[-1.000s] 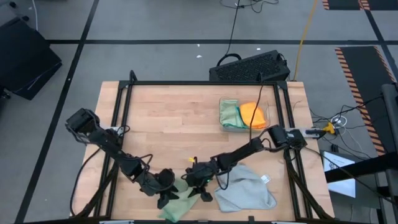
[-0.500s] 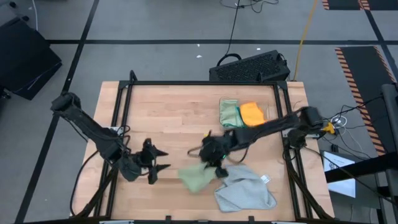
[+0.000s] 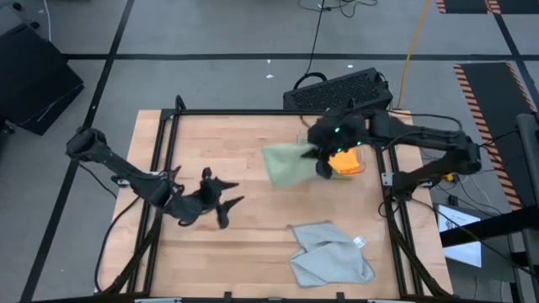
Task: Fold microfiber towels
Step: Fold the light green microfiber cloth
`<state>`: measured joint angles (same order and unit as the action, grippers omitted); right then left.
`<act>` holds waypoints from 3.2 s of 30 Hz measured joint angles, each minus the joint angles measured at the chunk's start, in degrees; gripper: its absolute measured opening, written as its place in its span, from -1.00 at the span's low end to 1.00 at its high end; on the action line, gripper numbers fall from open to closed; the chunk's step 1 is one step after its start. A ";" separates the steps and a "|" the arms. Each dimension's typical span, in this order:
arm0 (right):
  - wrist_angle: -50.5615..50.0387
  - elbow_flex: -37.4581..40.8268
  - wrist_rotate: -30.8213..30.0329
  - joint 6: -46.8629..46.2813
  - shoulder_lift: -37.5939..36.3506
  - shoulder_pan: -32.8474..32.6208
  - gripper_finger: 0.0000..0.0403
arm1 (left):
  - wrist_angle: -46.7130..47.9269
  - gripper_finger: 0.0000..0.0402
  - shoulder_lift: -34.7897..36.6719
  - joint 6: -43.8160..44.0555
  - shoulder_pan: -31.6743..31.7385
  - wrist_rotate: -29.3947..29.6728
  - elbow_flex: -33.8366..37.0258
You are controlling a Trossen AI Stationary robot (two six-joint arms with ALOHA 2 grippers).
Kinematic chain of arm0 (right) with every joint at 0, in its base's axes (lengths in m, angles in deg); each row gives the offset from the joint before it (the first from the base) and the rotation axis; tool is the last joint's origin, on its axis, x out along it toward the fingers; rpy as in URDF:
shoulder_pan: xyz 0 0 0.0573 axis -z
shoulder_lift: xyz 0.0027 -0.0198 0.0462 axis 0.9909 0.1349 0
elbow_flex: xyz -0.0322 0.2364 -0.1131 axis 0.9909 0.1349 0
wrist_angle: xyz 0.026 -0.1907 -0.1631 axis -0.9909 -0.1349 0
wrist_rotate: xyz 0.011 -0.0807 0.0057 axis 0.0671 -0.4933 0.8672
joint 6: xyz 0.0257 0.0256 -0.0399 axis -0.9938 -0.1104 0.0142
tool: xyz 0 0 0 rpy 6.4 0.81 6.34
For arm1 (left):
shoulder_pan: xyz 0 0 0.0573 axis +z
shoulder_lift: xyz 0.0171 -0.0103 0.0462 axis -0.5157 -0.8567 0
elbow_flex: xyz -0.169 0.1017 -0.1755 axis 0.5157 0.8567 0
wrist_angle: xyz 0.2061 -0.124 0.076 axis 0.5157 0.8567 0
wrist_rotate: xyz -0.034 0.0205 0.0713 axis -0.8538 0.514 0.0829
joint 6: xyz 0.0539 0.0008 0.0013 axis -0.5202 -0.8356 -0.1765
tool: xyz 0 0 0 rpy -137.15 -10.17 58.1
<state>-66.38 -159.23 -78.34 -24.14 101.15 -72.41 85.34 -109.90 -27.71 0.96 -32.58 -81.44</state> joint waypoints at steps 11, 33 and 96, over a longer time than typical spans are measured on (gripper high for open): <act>4.73 7.26 -6.96 -2.92 -6.65 2.83 -0.98 | -21.56 0.29 -1.46 -18.81 9.19 -13.79 -0.02; 75.12 39.96 -11.63 -6.34 -12.45 0.41 -0.97 | -64.93 0.30 -23.32 -3.25 24.65 -20.83 0.02; 65.54 46.47 -7.12 -15.35 -13.62 -5.46 0.25 | -51.13 -0.89 -16.57 -8.88 34.61 -49.14 -3.01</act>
<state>-0.84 -112.76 -85.46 -39.49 87.53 -77.87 34.21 -126.47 -36.59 35.58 -81.71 -84.46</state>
